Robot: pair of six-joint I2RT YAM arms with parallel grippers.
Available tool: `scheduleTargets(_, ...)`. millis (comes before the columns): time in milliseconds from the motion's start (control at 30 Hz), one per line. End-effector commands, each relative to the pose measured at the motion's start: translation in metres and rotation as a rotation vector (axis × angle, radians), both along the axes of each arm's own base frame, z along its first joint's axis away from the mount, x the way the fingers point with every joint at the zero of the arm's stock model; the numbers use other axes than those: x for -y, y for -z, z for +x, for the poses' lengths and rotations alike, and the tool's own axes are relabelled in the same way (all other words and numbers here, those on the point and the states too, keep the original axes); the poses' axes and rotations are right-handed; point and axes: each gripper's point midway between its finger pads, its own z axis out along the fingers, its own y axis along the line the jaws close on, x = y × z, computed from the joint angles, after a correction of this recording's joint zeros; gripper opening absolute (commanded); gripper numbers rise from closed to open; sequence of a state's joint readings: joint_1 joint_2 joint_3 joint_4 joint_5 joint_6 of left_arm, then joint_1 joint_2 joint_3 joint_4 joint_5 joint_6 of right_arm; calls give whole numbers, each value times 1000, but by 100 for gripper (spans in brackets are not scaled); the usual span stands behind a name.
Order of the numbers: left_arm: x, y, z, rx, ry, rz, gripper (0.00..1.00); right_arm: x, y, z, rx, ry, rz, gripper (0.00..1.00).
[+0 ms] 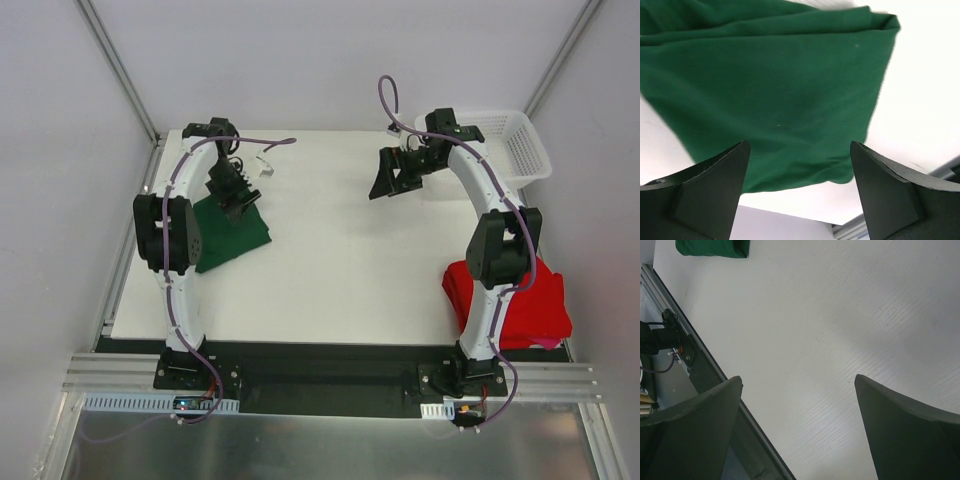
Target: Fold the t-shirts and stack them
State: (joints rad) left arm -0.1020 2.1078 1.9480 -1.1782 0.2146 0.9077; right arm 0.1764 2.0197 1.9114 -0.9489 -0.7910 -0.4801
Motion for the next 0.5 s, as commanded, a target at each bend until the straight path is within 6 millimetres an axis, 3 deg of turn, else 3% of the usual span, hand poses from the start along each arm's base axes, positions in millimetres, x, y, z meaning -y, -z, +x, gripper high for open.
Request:
scheduleTargets(0, 5, -11, -22, -62, -58, -47, 83, 0, -19, -14, 41, -27, 4, 100)
scheduleTargets(200, -1, 1, -32, -101, -64, -38, 82, 0, -19, -15, 37, -28, 9, 100)
scheduleTargets(400, -29, 22, -39, -65, -3, 30, 80, 1, -19, -18, 31, -33, 9, 100)
scheduleTargets(467, -41, 26, -29, -11, 13, 54, 81, 1, -19, -20, 28, -34, 9, 100)
